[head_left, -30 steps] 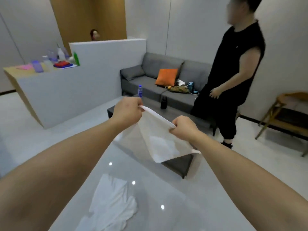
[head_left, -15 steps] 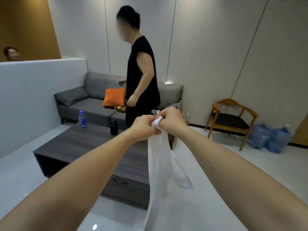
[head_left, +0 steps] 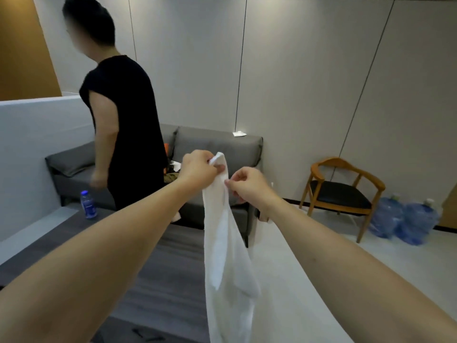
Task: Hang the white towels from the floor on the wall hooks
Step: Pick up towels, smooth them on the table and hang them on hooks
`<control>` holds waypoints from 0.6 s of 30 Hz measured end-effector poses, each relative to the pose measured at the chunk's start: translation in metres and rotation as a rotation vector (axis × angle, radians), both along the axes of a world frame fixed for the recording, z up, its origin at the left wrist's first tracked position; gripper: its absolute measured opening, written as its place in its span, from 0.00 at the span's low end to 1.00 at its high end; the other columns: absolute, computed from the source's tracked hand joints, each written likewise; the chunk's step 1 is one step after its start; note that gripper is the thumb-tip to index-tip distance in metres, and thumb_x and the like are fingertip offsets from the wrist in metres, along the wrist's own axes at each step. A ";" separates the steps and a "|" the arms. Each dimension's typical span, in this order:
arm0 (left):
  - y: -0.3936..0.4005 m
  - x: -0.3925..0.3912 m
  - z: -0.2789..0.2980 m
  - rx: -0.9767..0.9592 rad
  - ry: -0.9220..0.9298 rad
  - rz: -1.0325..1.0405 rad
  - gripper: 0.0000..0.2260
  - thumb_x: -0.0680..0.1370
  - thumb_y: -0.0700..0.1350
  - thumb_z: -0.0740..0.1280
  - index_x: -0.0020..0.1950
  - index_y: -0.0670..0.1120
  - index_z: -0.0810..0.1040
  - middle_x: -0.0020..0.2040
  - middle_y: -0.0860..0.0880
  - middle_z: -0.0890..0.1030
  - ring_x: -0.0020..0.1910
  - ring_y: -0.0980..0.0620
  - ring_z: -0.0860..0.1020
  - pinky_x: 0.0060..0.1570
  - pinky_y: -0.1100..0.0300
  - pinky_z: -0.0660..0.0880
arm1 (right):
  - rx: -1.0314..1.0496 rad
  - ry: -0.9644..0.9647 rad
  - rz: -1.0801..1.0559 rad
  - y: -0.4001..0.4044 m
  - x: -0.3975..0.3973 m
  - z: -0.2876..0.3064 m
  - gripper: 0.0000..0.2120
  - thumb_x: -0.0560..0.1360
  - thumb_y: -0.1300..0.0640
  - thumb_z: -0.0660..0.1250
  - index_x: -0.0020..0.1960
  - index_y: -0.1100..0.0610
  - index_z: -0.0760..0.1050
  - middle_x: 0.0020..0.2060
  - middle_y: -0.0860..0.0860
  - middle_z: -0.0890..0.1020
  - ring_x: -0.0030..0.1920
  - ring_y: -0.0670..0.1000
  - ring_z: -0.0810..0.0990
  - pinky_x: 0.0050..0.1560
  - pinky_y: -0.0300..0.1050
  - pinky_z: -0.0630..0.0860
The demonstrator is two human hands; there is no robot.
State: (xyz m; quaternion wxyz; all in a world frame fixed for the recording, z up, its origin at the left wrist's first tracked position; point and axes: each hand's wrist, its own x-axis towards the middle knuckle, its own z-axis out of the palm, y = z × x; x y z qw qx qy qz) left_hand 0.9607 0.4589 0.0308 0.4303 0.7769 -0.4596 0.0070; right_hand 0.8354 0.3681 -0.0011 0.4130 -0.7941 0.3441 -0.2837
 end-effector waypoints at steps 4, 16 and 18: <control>-0.034 0.022 0.010 -0.071 -0.013 0.129 0.11 0.77 0.54 0.68 0.39 0.50 0.80 0.35 0.52 0.78 0.36 0.54 0.78 0.31 0.57 0.77 | 0.086 0.160 0.284 -0.037 0.036 -0.019 0.16 0.71 0.49 0.75 0.55 0.55 0.79 0.49 0.51 0.84 0.48 0.52 0.84 0.47 0.53 0.84; -0.002 0.078 0.048 -0.220 0.050 0.635 0.09 0.74 0.49 0.74 0.34 0.52 0.80 0.35 0.50 0.80 0.39 0.50 0.78 0.38 0.58 0.75 | -0.156 -0.146 0.522 -0.145 0.122 0.027 0.12 0.78 0.51 0.66 0.37 0.53 0.74 0.35 0.50 0.78 0.37 0.50 0.76 0.37 0.45 0.72; 0.014 0.080 0.050 -0.231 0.056 0.738 0.06 0.74 0.49 0.74 0.38 0.53 0.80 0.39 0.49 0.80 0.42 0.51 0.77 0.43 0.58 0.75 | -0.240 -0.129 0.659 -0.145 0.129 0.048 0.14 0.76 0.48 0.69 0.36 0.54 0.76 0.32 0.47 0.77 0.33 0.46 0.75 0.34 0.41 0.71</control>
